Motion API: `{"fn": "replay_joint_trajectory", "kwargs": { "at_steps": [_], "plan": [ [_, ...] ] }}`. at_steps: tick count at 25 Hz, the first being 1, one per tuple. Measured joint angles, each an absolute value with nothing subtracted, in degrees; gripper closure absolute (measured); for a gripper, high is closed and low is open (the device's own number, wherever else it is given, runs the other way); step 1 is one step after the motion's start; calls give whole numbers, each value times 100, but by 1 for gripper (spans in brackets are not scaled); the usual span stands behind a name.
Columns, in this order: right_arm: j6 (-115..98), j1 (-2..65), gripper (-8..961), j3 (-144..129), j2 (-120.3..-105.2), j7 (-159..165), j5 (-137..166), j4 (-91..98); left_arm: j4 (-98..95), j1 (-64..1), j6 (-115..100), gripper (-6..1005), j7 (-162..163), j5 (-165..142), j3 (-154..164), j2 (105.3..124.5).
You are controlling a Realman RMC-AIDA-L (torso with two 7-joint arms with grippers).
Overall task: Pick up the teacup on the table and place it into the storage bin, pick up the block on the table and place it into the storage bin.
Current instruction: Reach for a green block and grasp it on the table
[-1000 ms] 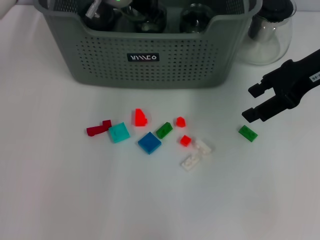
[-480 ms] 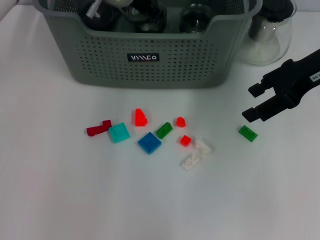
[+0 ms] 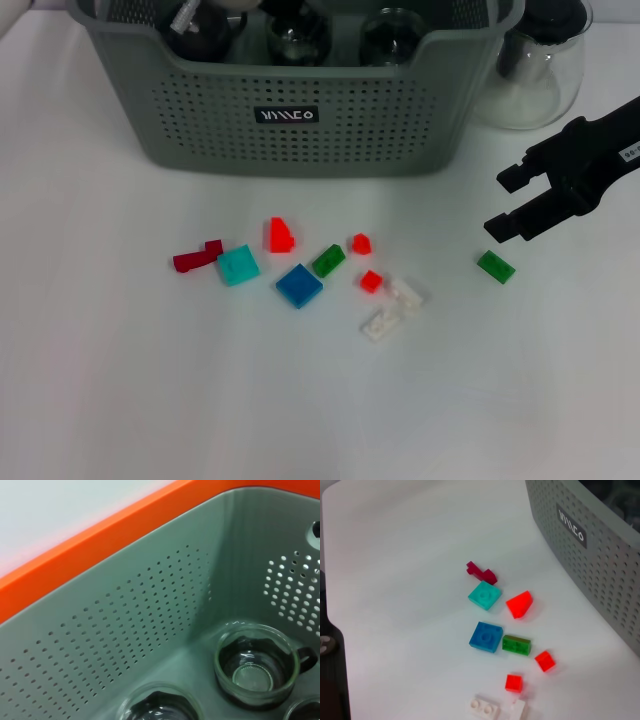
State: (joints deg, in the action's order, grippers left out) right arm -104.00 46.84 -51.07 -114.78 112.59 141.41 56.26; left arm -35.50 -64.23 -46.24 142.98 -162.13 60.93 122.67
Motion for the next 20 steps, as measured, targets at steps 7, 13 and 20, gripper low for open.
{"fn": "replay_joint_trajectory", "kwargs": {
  "at_steps": [7, 13, 20],
  "plan": [
    [-10410, 4685, 127, -5106, -11478, 11241, 14142, 5640, -4529, -6172, -5266, 595, 14344, -16170, 6046, 12275],
    [-10434, 4681, 128, -5106, -11459, 11218, 14141, 5643, -6476, -5756, -6312, 420, 14681, -15929, 5856, 12244],
    [-10451, 4650, 129, -5106, -11441, 11111, 14141, 5632, -8020, -4989, -7776, 395, 13960, -12959, 4453, 12028]
  ]
}}
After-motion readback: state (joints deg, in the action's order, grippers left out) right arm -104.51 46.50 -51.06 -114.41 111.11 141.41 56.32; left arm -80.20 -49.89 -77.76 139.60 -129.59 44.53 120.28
